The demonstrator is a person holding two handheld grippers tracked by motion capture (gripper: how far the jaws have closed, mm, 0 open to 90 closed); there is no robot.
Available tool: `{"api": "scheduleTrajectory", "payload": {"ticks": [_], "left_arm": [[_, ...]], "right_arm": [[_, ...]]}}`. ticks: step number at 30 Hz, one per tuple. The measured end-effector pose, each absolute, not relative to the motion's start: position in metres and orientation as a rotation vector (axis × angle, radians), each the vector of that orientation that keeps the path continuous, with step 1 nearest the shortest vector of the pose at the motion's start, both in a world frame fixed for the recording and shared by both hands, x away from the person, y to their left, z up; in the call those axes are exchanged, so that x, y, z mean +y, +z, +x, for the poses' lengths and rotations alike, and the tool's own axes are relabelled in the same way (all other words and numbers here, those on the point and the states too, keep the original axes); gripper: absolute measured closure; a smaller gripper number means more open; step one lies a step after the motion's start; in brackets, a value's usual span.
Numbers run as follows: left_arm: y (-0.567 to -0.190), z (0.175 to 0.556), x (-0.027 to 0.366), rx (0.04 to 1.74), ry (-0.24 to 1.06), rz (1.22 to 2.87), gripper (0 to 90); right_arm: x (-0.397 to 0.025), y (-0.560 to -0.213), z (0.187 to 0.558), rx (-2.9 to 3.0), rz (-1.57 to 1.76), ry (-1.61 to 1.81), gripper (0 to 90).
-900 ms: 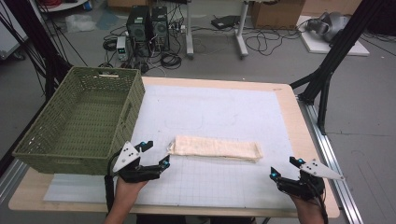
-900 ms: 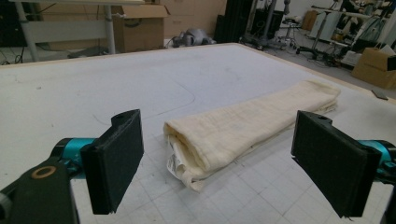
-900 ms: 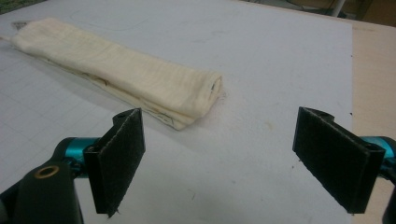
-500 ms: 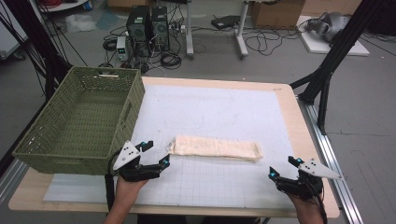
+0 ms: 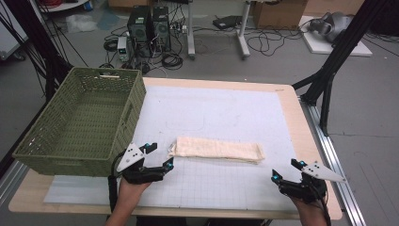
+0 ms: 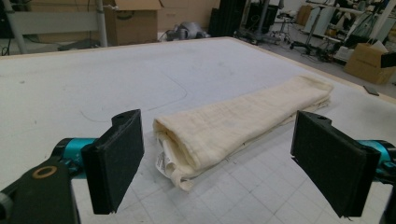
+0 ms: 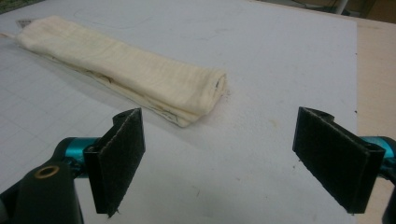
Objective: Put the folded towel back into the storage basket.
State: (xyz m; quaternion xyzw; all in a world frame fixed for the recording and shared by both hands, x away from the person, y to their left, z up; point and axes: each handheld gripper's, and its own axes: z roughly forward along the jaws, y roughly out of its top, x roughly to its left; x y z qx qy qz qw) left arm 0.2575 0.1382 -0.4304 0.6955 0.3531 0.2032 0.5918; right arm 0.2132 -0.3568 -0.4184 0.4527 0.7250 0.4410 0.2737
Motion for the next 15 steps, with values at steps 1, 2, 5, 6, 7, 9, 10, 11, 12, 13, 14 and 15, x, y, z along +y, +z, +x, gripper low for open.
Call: {"api": "scheduleTrajectory", "payload": {"ticks": [1, 2, 5, 6, 7, 9, 10, 11, 12, 13, 14, 15], "left_arm": [[-0.4304, 0.2575, 0.1382, 0.821, 0.473, 1.618, 17.5], [-0.4305, 0.2579, 0.1392, 0.826, 0.472, 1.619, 17.6], [-0.4306, 0.2577, 0.1386, 0.831, 0.467, 1.617, 17.5], [-0.4306, 0.2578, 0.1384, 0.829, 0.467, 1.622, 17.5], [-0.4306, 0.2579, 0.1382, 0.829, 0.465, 1.623, 17.5], [-0.4309, 0.258, 0.1375, 0.831, 0.457, 1.627, 17.5], [-0.4311, 0.2583, 0.1366, 0.833, 0.452, 1.625, 17.5], [-0.4311, 0.2587, 0.136, 0.831, 0.45, 1.628, 17.5], [-0.4308, 0.2591, 0.1352, 0.835, 0.448, 1.627, 17.5], [-0.4294, 0.2593, 0.1337, 0.832, 0.436, 1.626, 17.5], [-0.4284, 0.2594, 0.1331, 0.83, 0.434, 1.634, 17.3], [-0.4284, 0.2594, 0.1331, 0.83, 0.434, 1.634, 17.2]], "right_arm": [[-0.3565, -0.4186, 0.2133, 1.954, 1.219, 1.183, 15.5], [-0.3564, -0.4189, 0.2134, 1.958, 1.222, 1.18, 15.7], [-0.3564, -0.4196, 0.2141, 1.962, 1.216, 1.182, 16.2], [-0.3564, -0.4196, 0.2142, 1.963, 1.216, 1.183, 16.2], [-0.3565, -0.4196, 0.2142, 1.965, 1.214, 1.182, 16.2], [-0.3566, -0.4197, 0.2144, 1.966, 1.214, 1.183, 16.2], [-0.3566, -0.4199, 0.2145, 1.966, 1.216, 1.183, 16.2], [-0.3563, -0.4201, 0.2146, 1.968, 1.221, 1.184, 16.2], [-0.3562, -0.4202, 0.2147, 1.969, 1.222, 1.183, 16.2], [-0.3562, -0.4205, 0.2149, 1.969, 1.221, 1.183, 16.2], [-0.3562, -0.4206, 0.2148, 1.972, 1.225, 1.181, 16.2], [-0.3562, -0.4207, 0.215, 1.972, 1.224, 1.179, 16.2]]}}
